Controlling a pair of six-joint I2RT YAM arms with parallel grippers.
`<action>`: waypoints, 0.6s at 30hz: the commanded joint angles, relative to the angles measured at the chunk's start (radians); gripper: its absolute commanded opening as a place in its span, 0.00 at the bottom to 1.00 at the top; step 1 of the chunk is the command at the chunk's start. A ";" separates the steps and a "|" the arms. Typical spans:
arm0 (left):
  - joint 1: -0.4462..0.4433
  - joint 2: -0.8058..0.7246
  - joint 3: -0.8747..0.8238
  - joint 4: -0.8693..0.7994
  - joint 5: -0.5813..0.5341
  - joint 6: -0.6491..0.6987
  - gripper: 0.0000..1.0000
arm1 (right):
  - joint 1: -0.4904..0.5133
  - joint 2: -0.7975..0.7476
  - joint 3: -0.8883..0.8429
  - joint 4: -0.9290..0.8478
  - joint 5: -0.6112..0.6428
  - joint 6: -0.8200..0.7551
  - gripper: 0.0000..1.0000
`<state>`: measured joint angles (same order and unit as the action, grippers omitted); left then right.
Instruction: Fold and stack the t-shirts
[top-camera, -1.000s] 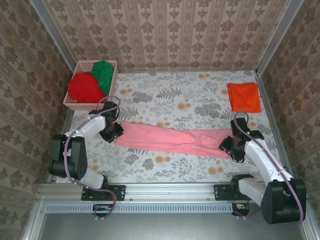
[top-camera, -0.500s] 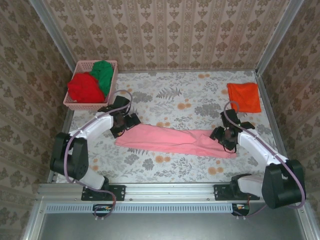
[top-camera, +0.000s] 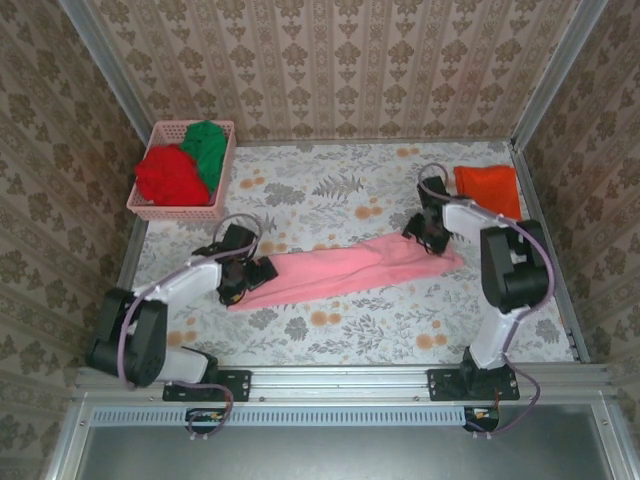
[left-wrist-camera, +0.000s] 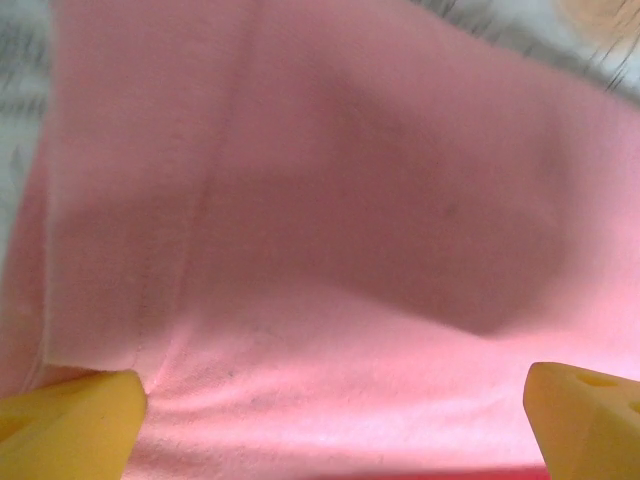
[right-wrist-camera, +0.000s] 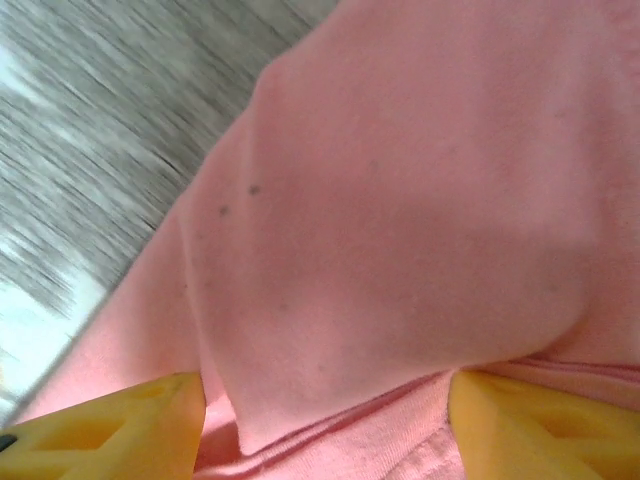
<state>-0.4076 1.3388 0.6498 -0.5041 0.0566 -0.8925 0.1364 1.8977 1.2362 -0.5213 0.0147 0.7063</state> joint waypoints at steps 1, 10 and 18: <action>-0.041 -0.065 -0.084 -0.165 0.031 -0.062 0.99 | 0.010 0.184 0.218 -0.038 -0.013 -0.062 0.67; -0.218 -0.212 -0.128 -0.132 0.147 -0.180 1.00 | 0.050 0.640 0.960 -0.279 -0.124 -0.087 0.71; -0.094 -0.283 -0.005 -0.092 0.077 0.086 1.00 | 0.079 0.415 0.813 -0.147 -0.102 -0.230 0.81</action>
<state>-0.5793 1.0500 0.5964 -0.6189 0.1532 -0.9489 0.2024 2.4771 2.1826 -0.6968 -0.1196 0.5446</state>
